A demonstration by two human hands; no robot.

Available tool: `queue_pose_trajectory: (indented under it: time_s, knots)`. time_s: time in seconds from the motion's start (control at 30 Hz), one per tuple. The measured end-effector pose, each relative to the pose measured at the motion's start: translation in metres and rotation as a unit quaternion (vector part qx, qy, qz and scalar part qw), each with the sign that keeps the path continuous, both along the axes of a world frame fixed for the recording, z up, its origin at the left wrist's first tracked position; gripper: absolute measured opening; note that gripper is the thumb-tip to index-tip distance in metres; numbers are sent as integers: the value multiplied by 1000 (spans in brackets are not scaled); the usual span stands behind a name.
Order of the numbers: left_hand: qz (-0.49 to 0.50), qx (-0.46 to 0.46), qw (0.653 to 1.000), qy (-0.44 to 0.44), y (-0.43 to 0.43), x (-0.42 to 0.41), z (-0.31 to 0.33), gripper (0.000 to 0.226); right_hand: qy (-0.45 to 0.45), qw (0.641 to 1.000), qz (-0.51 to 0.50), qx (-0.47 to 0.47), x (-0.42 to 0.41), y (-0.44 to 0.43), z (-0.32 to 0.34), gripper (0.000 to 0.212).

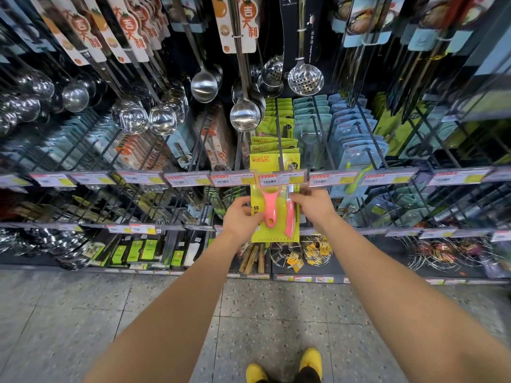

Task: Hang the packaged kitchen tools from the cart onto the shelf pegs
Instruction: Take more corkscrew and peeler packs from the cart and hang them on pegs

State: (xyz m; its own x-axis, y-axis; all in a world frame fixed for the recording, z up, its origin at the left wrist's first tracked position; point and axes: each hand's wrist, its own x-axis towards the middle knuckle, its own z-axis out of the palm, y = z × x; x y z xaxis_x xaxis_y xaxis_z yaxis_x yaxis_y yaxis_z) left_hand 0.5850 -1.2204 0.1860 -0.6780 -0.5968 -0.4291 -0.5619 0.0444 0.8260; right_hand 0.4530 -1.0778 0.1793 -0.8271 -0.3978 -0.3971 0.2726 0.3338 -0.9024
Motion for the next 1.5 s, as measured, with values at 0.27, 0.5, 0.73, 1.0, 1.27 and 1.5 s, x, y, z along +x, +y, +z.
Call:
queue_pose_trajectory:
  time_s: [0.27, 0.5, 0.73, 1.0, 1.27, 1.5]
  knots:
    - [-28, -8, 1000, -6, 10, 7, 4, 64, -69, 993, -16, 94, -31, -23, -3, 53]
    - [-71, -38, 996, -33, 16, 18, 6, 49, -3, 991, 13, 130, -11, -11, -15, 44]
    - [-254, -187, 948, -53, 51, 10, 32, 37, 109, 964, 58, 234, 33, 65, -6, 50]
    - [-479, -305, 823, 28, 164, -26, 68, 45, 130, 924, -29, 358, 80, 207, 45, 52]
    - [-623, -390, 672, 91, 358, -74, 107, 44, 94, 887, -145, 429, 92, 403, 85, 36]
    - [-680, -426, 584, 123, 544, -131, 117, 47, 62, 867, -252, 426, 69, 585, 86, 37]
